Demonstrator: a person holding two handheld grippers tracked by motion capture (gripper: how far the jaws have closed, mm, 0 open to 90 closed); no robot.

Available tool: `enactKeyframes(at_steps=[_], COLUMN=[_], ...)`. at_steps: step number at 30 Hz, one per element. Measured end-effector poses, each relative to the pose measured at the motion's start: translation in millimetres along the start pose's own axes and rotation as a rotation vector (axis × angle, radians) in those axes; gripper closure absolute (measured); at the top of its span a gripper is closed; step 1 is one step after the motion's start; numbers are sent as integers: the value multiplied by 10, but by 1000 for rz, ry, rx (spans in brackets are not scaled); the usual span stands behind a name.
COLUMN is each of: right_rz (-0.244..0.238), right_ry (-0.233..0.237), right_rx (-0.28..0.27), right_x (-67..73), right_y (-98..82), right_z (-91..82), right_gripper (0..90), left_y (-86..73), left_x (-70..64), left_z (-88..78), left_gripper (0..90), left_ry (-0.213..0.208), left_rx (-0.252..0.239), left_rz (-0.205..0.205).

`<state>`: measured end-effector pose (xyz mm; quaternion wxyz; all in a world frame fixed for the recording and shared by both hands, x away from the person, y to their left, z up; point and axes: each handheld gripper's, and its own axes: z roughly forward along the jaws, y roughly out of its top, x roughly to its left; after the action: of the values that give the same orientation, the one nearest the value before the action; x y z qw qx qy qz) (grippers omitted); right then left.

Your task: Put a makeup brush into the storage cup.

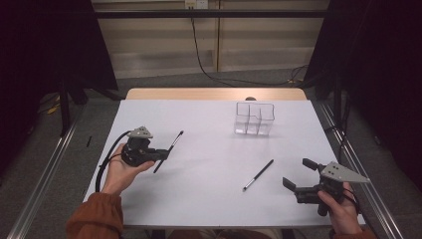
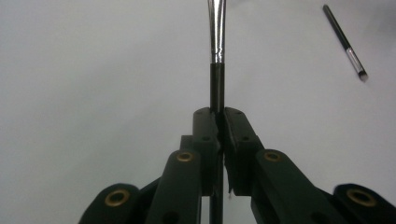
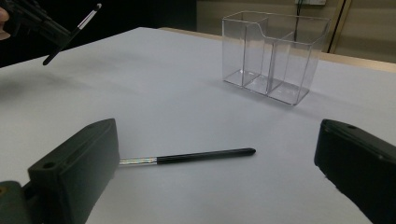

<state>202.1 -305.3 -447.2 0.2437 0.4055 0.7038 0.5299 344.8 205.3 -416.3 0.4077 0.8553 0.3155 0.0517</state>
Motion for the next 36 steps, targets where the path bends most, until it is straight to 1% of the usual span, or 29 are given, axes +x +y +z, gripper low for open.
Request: enactKeyframes(at_steps=[1, 2, 3, 4, 7, 8, 9, 10, 11, 13, 14, 15, 16, 17, 18, 19, 20, 22, 23, 24, 25, 27, 28, 31, 32, 33, 35, 36], right_rz=[2, -1, 0, -1, 0, 1, 3, 3, 3, 4, 4, 4, 4, 12, 12, 10, 9, 6, 5, 5, 4, 14, 15, 9, 10, 10, 1, -6], right_ry=[0, 1, 0, 1, 0, 0, -1, -1, -1, 0, 0, 1, 1, 8, 8, 9, 9, 7, 7, 8, 7, 8, 8, 10, 11, 11, 17, 25], right_rx=[-1, 1, 1, 1, 1, -1, -1, -2, -2, -2, -2, -3, -3, -3, -3, -5, -4, -3, -5, -5, -5, -13, -14, -18, -20, -20, -27, -31], right_x=[1, -1, -1, -1, -1, -1, 0, -1, -2, -1, -1, -2, -2, 0, 0, 2, 1, 1, 0, 0, 0, 5, 7, 10, 15, 15, 24, 36], right_y=[0, 0, 0, 0, 1, 0, 0, 0, 0, -1, -1, 0, 0, 2, 2, 3, 3, 3, 3, 4, 4, 4, 4, 5, 8, 8, 14, 22], right_z=[0, 0, 1, 1, 1, 0, 0, 0, -1, 1, 1, 1, 1, 1, 1, 3, 4, 6, 8, 10, 12, 13, 13, 13, 13, 13, 18, 16], right_gripper=[0, 0, 0, 0, 0, 0, 0, 0, 0, 0, 0, 0, 0, 0, 0, 0, 0, 0, 0, 0, 0, 0, 0, 0, 0, 0, 0, 0], left_y=[-11, -11, -27, -37, -52, -60, -79, -79, -89, -103, -112, -119, -125, -136, -136, -145, -173, -186, -201, -209, -210, -208, -208, -204, -206, -206, -216, -239], left_x=[-10, -10, -7, -8, -15, -19, -24, -24, -29, -28, -36, -35, -34, -48, -48, -53, -63, -68, -72, -76, -84, -125, -125, -183, -230, -230, -275, -319], left_z=[-2, -2, -7, -2, 2, 3, -3, -3, -9, -30, -40, -55, -66, -86, -86, -92, -100, -102, -104, -107, -111, -127, -127, -134, -140, -140, -153, -168], left_gripper=[842, 842, 842, 842, 842, 842, 842, 842, 842, 842, 842, 842, 842, 843, 842, 842, 842, 842, 842, 842, 842, 842, 842, 842, 842, 842, 843, 842], left_ry=[11, 11, 18, 14, 25, 23, 22, 22, 30, 27, 37, 40, 27, 41, 41, 38, 37, 41, 37, 35, 45, 37, 37, 22, 21, 21, 18, 6], left_rx=[-18, -18, -51, -69, -91, -99, -131, -131, -146, -171, -187, -204, -224, -251, -251, -263, -288, -297, -309, -310, -311, -331, -331, -339, -340, -340, -345, -355], left_rz=[-5, -5, -10, -23, -9, -10, -13, -13, -7, -11, -11, 0, -9, -9, -9, -12, -19, -17, -22, -25, -13, -9, -9, -3, 2, 2, -2, -1])
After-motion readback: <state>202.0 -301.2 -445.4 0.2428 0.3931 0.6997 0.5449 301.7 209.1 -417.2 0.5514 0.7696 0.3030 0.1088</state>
